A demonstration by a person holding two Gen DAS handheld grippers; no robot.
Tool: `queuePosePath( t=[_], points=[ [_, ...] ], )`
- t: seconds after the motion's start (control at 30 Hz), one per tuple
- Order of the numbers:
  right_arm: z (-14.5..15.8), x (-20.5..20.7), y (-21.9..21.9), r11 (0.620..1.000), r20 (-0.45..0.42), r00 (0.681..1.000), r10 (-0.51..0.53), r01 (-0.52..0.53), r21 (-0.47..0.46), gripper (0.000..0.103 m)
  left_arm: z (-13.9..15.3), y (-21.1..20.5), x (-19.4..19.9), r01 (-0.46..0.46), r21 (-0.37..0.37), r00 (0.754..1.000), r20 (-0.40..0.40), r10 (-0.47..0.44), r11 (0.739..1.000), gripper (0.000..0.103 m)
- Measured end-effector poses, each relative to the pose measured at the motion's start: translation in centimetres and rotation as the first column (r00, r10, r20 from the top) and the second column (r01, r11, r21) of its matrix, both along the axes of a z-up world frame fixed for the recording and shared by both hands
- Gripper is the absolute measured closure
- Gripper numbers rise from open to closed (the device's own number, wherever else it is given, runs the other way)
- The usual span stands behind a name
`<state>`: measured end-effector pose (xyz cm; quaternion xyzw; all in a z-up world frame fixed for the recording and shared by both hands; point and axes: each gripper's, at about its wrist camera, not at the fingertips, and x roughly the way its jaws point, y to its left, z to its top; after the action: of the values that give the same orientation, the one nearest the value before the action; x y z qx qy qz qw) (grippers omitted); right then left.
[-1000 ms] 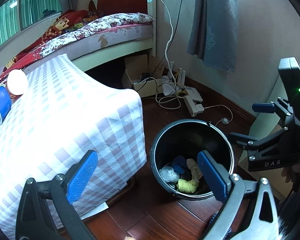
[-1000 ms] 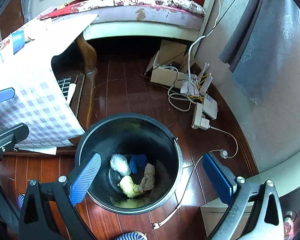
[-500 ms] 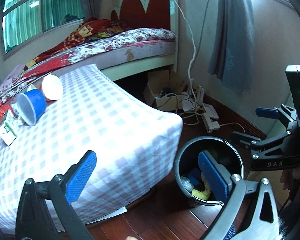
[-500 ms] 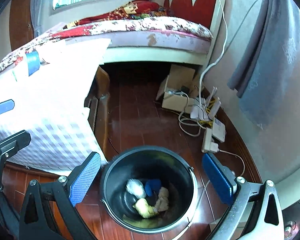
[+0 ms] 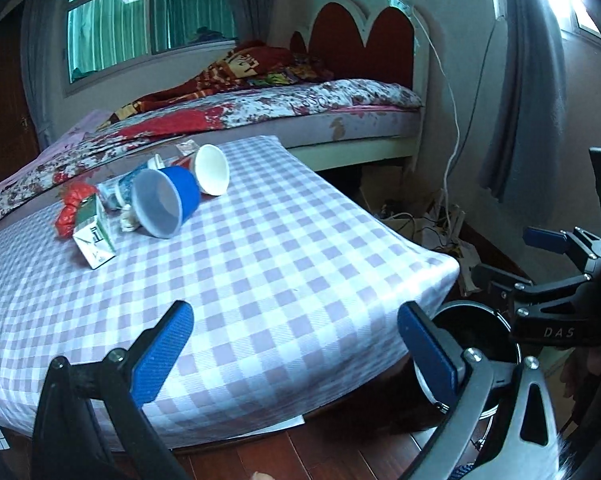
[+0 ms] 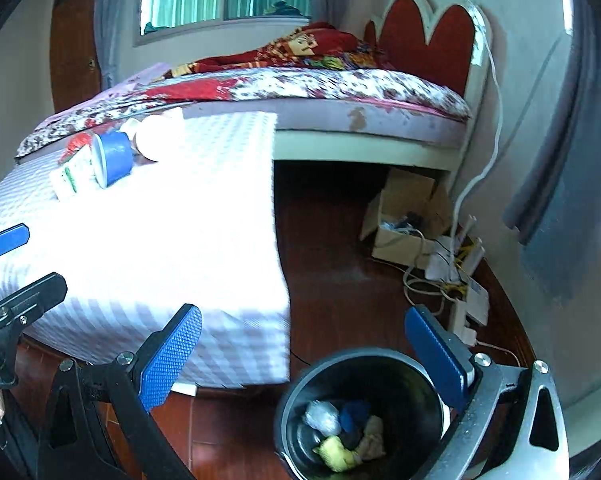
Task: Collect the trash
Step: 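Move both tools back from the bin toward the remaining items on the bed, then grasp the blue paper cup with the right tool while the left tool grasps the green milk carton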
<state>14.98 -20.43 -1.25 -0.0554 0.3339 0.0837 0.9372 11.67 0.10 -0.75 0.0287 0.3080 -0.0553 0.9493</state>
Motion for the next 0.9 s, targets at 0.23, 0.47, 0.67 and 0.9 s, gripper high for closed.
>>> queuePosePath(
  t=[0.23,0.47,0.67,0.9],
  points=[
    [0.7,1.9,5.0,0.994,-0.007,0.996,0.089,-0.089,0.067,0.001,0.4,5.6,0.2,-0.134,0.020,0.991,0.022,0.134,0.991,0.001],
    [1.5,3.0,12.2,0.978,0.030,0.981,0.190,-0.192,0.078,0.001,-0.1,12.1,0.7,-0.267,0.013,0.964,0.002,0.267,0.964,0.001],
    [1.8,5.0,17.6,0.968,0.012,0.970,0.244,-0.244,0.065,0.001,-0.1,16.4,1.2,-0.327,0.008,0.945,0.004,0.327,0.945,0.001],
    [2.0,9.0,22.1,0.961,0.013,0.962,0.274,-0.274,0.047,0.016,-0.2,20.1,4.1,-0.346,-0.070,0.938,-0.032,0.345,0.935,0.009]
  ],
)
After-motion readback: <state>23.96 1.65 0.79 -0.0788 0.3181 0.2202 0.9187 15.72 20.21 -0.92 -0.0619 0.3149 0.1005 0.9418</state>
